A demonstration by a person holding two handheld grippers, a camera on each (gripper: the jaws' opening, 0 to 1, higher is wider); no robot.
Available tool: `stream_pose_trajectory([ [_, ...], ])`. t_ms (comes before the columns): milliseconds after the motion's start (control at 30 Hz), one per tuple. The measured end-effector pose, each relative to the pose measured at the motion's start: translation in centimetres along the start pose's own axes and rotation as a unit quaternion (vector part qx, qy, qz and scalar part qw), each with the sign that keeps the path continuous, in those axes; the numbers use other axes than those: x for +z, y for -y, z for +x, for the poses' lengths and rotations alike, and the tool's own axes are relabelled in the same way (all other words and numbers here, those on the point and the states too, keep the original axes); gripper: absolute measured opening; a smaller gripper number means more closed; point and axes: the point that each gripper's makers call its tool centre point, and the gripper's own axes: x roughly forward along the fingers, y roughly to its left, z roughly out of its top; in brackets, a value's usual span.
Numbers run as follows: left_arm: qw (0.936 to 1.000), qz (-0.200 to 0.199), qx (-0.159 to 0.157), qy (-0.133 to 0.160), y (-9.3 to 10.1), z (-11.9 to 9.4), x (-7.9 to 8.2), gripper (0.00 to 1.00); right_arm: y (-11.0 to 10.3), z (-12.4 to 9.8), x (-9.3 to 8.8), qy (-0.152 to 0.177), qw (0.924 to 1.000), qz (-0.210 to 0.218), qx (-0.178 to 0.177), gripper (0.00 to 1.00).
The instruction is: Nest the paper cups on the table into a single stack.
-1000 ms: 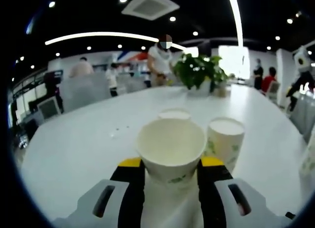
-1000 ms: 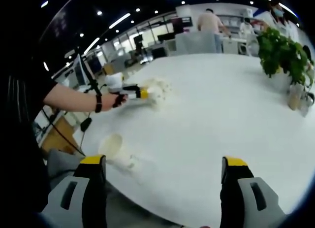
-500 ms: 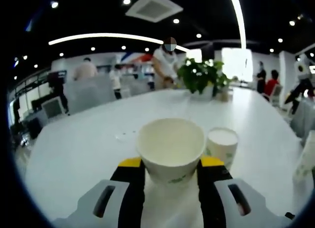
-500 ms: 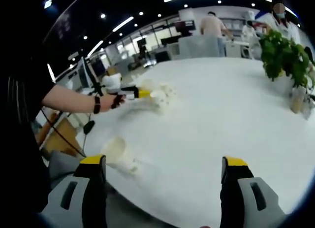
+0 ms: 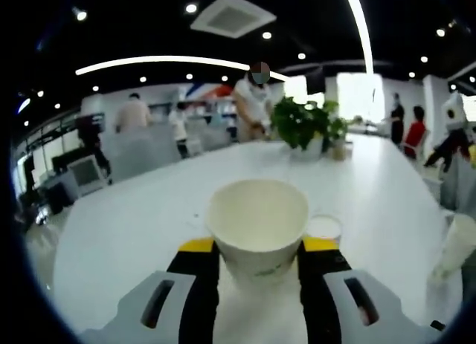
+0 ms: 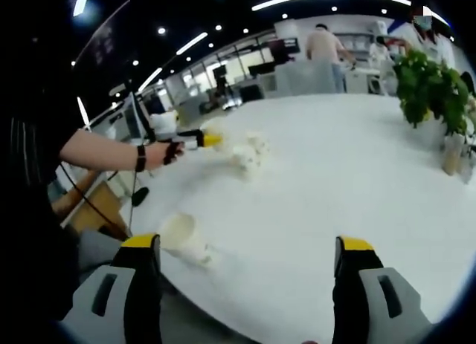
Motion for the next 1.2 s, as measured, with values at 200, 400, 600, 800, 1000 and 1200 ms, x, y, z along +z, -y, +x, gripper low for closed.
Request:
stream_pose_trajectory([
  [200, 0.9999, 0.007, 0.01, 0.009, -0.6, -1.0, 2.3, 0.39, 0.3, -0.4, 0.2, 0.01, 0.9999, -0.002, 0.003, 0.95],
  [400, 0.9999, 0.005, 0.0, 0.012, 0.2, -1.9, 4.2, 0.39, 0.7, -0.7, 0.5, 0.025, 0.9997, 0.005, 0.001, 0.95],
  [600, 0.9997, 0.008, -0.009, 0.023, 1.6, -2.4, 6.3, 0.39, 1.2, -0.9, 1.0, 0.033, 0.9995, -0.005, -0.002, 0.95],
  [800, 0.9991, 0.025, -0.028, 0.021, 3.1, -2.7, 7.7, 0.39, 1.8, -1.3, 1.9, 0.046, 0.9989, -0.006, -0.007, 0.98],
  [1000, 0.9989, 0.028, -0.033, 0.02, 3.8, -3.3, 8.3, 0.39, 2.4, -1.4, 2.8, 0.047, 0.9986, -0.025, -0.005, 1.0],
  [1200, 0.9983, 0.031, -0.043, 0.023, 5.1, -3.9, 8.9, 0.38, 3.0, -1.6, 3.6, 0.044, 0.9978, -0.05, -0.003, 1.0],
])
